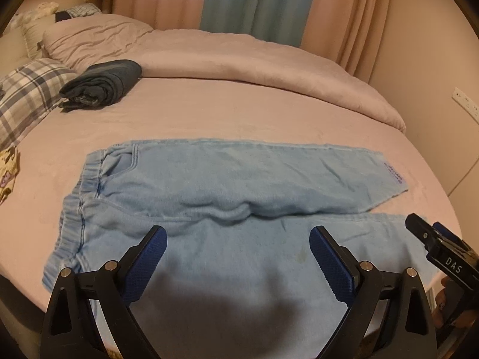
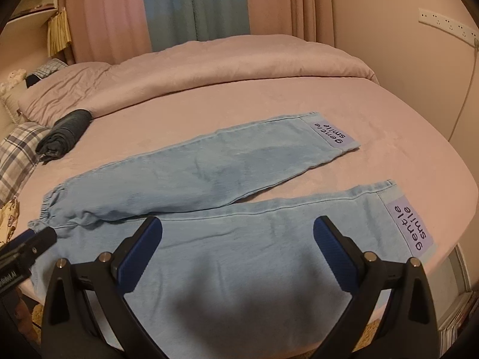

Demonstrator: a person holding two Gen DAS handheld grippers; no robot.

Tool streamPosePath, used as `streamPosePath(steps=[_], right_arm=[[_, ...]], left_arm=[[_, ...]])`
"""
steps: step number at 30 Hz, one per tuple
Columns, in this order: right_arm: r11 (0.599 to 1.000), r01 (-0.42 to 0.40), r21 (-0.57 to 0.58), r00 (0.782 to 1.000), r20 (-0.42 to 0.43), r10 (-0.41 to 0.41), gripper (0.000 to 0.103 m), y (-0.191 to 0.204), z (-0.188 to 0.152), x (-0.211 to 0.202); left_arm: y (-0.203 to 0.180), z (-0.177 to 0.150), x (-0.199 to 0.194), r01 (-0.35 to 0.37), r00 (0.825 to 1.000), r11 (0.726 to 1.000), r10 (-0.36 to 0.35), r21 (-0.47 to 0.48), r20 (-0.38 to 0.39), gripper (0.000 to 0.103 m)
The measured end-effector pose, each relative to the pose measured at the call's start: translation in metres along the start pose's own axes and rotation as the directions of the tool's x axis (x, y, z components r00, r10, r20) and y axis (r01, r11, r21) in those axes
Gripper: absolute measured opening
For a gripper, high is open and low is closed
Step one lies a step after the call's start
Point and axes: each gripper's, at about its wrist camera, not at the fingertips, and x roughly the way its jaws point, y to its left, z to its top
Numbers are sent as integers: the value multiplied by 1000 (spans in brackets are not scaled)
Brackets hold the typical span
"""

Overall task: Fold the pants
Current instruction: 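Grasp the waistband with the left tool while the right tool grasps the labeled leg hem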

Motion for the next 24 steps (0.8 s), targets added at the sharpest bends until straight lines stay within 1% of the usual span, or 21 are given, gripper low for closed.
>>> streamPosePath(steps=[1, 4, 7, 9, 10, 11, 12, 13, 14, 15, 16, 17, 19, 20, 21, 22, 24], right_arm=[[1000, 1, 2, 1000, -3, -1, 101, -1, 2, 2], [1000, -10, 14, 1000, -12, 10, 101, -6, 11, 11], [997, -67, 46, 998, -19, 68, 101, -15, 30, 21], [992, -105, 69, 994, -26, 107, 101, -23, 50, 31], [990, -117, 83, 992, -37, 120, 101, -27, 64, 40], [990, -113, 89, 992, -47, 117, 101, -29, 73, 48], [990, -101, 102, 991, -73, 109, 101, -31, 89, 63], [989, -94, 111, 990, -92, 105, 101, -32, 97, 73], [987, -80, 139, 986, -133, 99, 100, -34, 112, 94], [985, -73, 156, 983, -156, 97, 100, -35, 119, 105], [982, -46, 183, 977, -197, 83, 98, -37, 132, 127], [978, -15, 206, 972, -226, 62, 95, -38, 141, 145], [969, 35, 245, 960, -276, 35, 93, -41, 153, 171], [963, 64, 261, 951, -309, 20, 93, -40, 161, 191], [960, 100, 260, 945, -328, -10, 93, -40, 165, 204], [957, 146, 249, 935, -351, -52, 93, -38, 168, 219], [953, 210, 218, 915, -387, -113, 93, -33, 170, 246]], left_arm=[[1, 3, 2, 7, 1000, 1000, -7, 2, 0, 97], [10, 19, 10, 27, 1000, 1000, -27, -15, -12, 85], [25, 37, 18, 35, 999, 998, -36, -59, -15, 85], [36, 50, 25, 32, 999, 996, -34, -85, -16, 85], [41, 56, 30, 34, 999, 995, -36, -97, -21, 85], [46, 62, 36, 39, 999, 993, -43, -114, -28, 85], [51, 68, 43, 44, 998, 991, -49, -130, -36, 85], [56, 73, 53, 41, 997, 987, -50, -155, -54, 85], [60, 77, 60, 40, 996, 984, -52, -174, -67, 82], [63, 79, 66, 34, 996, 982, -49, -187, -77, 79], [65, 81, 71, 24, 995, 980, -43, -200, -90, 72], [68, 81, 77, 20, 994, 977, -43, -214, -104, 68], [73, 80, 87, 39, 989, 967, -73, -251, -128, 68], [75, 78, 91, 49, 986, 962, -89, -267, -141, 68], [76, 78, 95, 52, 983, 959, -98, -280, -153, 68], [76, 76, 98, 45, 983, 958, -93, -282, -160, 68], [76, 74, 100, 20, 984, 961, -67, -275, -164, 68]])
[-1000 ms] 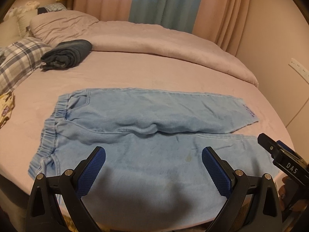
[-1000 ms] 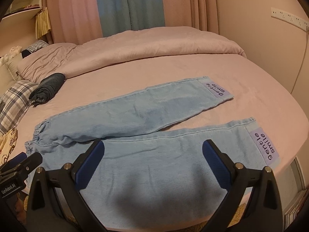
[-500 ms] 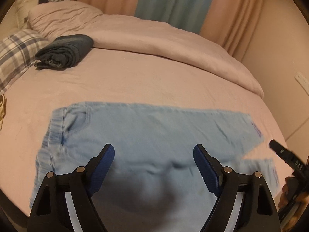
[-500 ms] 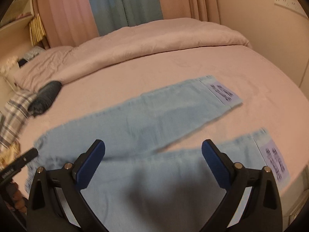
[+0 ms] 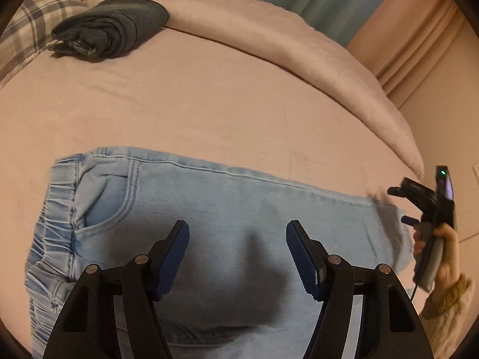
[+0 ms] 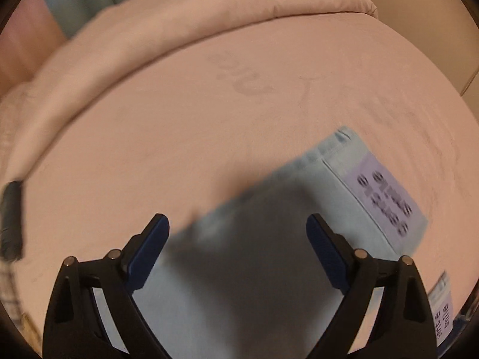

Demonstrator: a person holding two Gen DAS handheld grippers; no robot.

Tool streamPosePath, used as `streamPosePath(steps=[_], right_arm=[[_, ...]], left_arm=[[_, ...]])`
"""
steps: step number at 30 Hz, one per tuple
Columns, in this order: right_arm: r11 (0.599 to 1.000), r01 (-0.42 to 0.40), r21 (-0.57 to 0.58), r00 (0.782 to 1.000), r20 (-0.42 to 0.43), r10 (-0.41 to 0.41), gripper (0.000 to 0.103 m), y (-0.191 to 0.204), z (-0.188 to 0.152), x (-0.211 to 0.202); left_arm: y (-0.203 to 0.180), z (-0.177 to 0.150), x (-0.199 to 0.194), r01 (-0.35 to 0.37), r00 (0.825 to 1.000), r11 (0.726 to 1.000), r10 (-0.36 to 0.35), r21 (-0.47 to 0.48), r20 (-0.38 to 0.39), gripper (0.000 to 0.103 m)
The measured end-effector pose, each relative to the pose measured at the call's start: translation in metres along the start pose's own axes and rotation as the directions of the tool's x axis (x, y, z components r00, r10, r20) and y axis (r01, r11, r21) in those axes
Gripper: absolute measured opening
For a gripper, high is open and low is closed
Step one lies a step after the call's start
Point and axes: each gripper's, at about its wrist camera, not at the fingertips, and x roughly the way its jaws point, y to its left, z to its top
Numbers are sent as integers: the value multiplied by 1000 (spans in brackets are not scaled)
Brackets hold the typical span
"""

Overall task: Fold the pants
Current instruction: 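Grasp the waistband with the left tool while the right tool grasps the labeled leg hem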

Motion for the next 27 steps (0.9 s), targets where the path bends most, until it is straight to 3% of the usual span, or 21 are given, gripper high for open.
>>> streamPosePath(steps=[4, 6, 7, 8, 9, 10, 11, 13, 16, 18, 21, 24, 26, 27], right_arm=[[994, 112, -12, 992, -60, -112, 94, 8, 3, 39], [982, 166, -89, 986, 35, -164, 90, 18, -2, 37], [983, 159, -95, 987, 46, -155, 79, 19, -4, 35], [986, 140, -86, 989, 59, -135, 59, 18, -5, 31], [987, 141, -75, 988, 79, -135, 47, 16, -8, 24], [985, 159, -70, 984, 93, -152, 21, 12, -11, 20], [984, 162, -70, 983, 103, -155, 16, 9, -12, 15], [995, 88, -50, 991, 109, -82, 10, -4, -16, 6], [999, -39, -6, 983, 181, 40, 8, -24, -27, -20], [990, -137, 16, 958, 257, 128, 8, -39, -43, -49], [952, -303, 50, 891, 369, 264, 8, -70, -83, -97], [918, -392, 58, 836, 439, 329, 8, -89, -124, -128], [898, -433, 78, 814, 461, 353, 8, -102, -156, -142], [894, -440, 81, 814, 458, 358, 8, -106, -173, -146]], left_arm=[[3, -1, 3, 5, 1000, 1000, -5, -26, -19, 68], [4, 1, 2, 8, 1000, 999, -9, -37, -27, 68], [5, 1, 1, 8, 1000, 999, -9, -41, -23, 68], [5, 0, -1, 9, 1000, 999, -9, -48, -17, 68], [7, 2, -2, 9, 1000, 998, -10, -56, -15, 68], [10, 5, -1, 13, 1000, 998, -14, -67, -14, 69], [11, 5, -2, 23, 1000, 996, -25, -80, -17, 68], [15, 6, -5, 67, 997, 992, -70, -110, -24, 68], [14, 5, -12, 66, 998, 991, -68, -114, -12, 69], [11, 4, -20, 57, 998, 992, -56, -109, 9, 69], [13, 4, -29, 87, 996, 989, -84, -119, 32, 71], [15, 3, -31, 119, 993, 983, -115, -142, 35, 74], [17, 2, -30, 110, 994, 981, -108, -161, 24, 74], [18, 1, -30, 115, 993, 979, -113, -170, 21, 74]])
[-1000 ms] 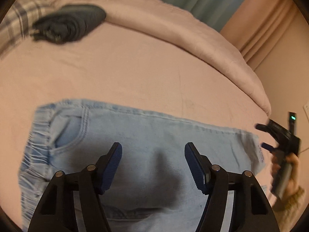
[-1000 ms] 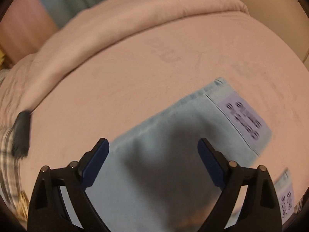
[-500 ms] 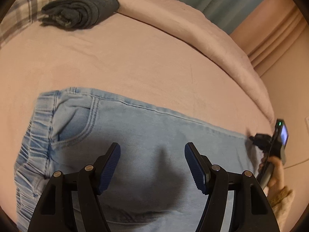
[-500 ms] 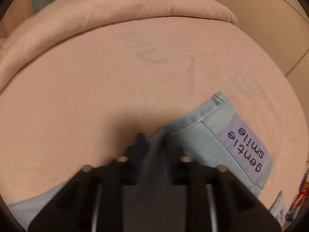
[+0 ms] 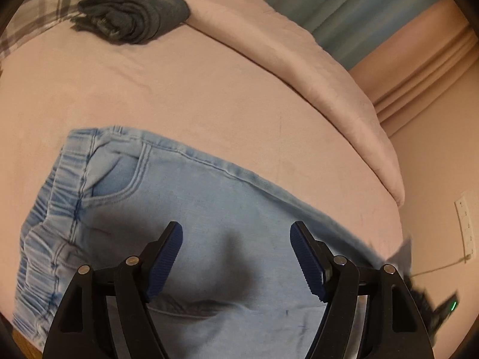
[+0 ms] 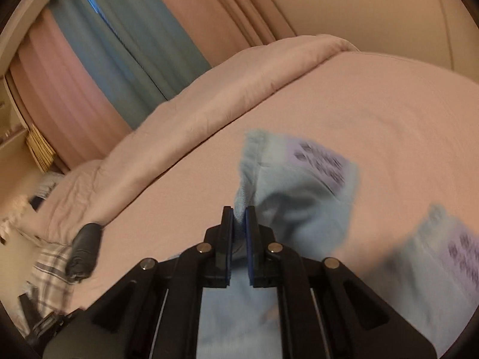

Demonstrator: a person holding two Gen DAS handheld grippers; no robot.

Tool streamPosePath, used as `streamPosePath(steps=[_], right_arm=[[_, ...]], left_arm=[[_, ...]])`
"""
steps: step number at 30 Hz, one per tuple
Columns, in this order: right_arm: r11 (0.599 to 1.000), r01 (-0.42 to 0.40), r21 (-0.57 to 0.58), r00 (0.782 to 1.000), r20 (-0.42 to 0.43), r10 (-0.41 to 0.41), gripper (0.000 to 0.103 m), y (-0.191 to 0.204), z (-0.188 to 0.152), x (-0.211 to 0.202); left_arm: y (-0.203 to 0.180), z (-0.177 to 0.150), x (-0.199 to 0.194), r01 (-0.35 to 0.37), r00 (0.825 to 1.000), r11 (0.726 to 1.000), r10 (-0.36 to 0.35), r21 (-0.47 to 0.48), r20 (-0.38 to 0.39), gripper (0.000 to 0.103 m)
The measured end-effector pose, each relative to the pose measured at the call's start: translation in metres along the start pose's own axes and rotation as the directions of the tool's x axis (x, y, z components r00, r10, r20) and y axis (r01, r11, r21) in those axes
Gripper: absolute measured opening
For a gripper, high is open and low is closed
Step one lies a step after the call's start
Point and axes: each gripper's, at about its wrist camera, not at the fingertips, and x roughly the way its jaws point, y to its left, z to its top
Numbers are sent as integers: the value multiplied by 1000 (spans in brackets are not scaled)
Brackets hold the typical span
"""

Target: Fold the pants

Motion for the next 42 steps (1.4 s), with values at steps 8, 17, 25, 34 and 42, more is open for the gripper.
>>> streamPosePath(steps=[8, 17, 25, 34, 42], right_arm=[[995, 22, 100, 995, -102, -12, 7, -36, -42, 7], [993, -27, 115, 996, -82, 36, 7, -26, -39, 6], [997, -28, 79, 996, -78, 34, 7, -29, -40, 5], [999, -49, 6, 999, 23, 49, 8, -35, -13, -48], [1000, 19, 4, 995, -102, -18, 8, -70, -39, -55]], left_arm=[[3, 21, 24, 64, 997, 993, -68, -96, -40, 74], [-17, 45, 92, 7, 989, 996, -20, -87, -149, 74], [-13, 36, 81, -20, 994, 997, 12, -74, -105, 0], [-3, -66, -82, 208, 971, 971, -219, 115, 97, 0], [45, -144, -57, 84, 992, 993, -75, 81, -106, 0]])
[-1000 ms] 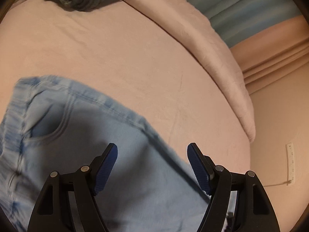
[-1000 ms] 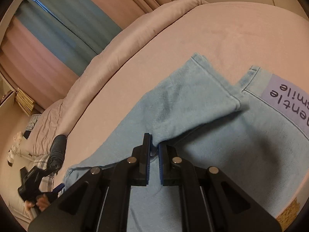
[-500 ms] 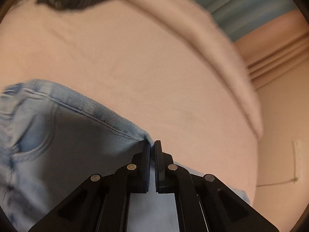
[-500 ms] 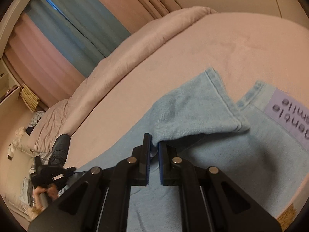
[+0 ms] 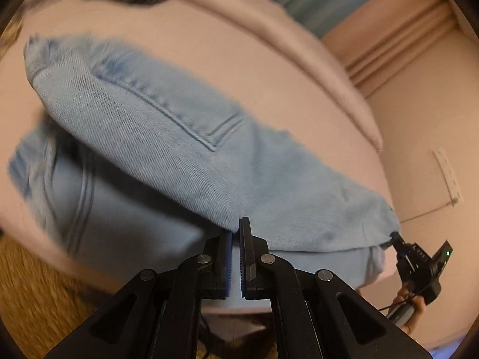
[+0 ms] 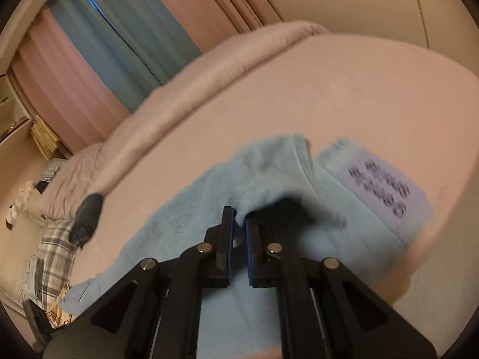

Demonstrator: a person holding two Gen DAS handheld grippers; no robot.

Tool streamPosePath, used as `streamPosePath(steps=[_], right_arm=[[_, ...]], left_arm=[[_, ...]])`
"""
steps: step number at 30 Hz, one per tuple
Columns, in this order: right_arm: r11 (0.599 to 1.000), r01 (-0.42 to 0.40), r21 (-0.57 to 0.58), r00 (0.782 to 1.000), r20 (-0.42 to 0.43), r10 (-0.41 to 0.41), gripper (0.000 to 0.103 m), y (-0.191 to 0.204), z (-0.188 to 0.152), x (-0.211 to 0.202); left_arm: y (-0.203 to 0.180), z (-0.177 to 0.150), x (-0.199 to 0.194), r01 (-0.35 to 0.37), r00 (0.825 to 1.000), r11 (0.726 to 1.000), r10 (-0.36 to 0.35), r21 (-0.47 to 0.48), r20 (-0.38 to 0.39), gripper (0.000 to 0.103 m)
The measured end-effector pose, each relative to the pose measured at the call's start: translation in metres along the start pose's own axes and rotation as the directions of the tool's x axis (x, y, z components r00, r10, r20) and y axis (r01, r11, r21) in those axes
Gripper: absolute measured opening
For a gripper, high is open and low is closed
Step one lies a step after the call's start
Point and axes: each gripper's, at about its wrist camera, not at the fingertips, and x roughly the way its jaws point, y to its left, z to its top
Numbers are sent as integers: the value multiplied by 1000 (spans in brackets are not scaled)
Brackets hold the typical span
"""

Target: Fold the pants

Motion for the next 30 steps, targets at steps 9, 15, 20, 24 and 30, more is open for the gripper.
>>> streamPosePath(steps=[9, 15, 20, 24, 30], right_arm=[[995, 19, 96, 995, -98, -10, 25, -28, -13, 21], [981, -16, 195, 999, -38, 24, 61, -51, -8, 19], [966, -93, 241, 994, -33, 105, 40, -58, 11, 36], [980, -60, 188, 998, -11, 63, 5, -47, 25, 34], [1000, 24, 16, 984, 174, -27, 4, -20, 41, -35]], left_arm=[[19, 22, -57, -71, 972, 984, 104, -161, 211, 57], [45, 57, -70, -27, 952, 976, 91, -216, 292, 59], [66, 72, -46, 96, 976, 967, -44, -236, 215, 8], [58, 63, -47, 56, 983, 975, -15, -217, 183, 6], [40, 19, -75, 17, 987, 991, 5, -132, 160, 6]])
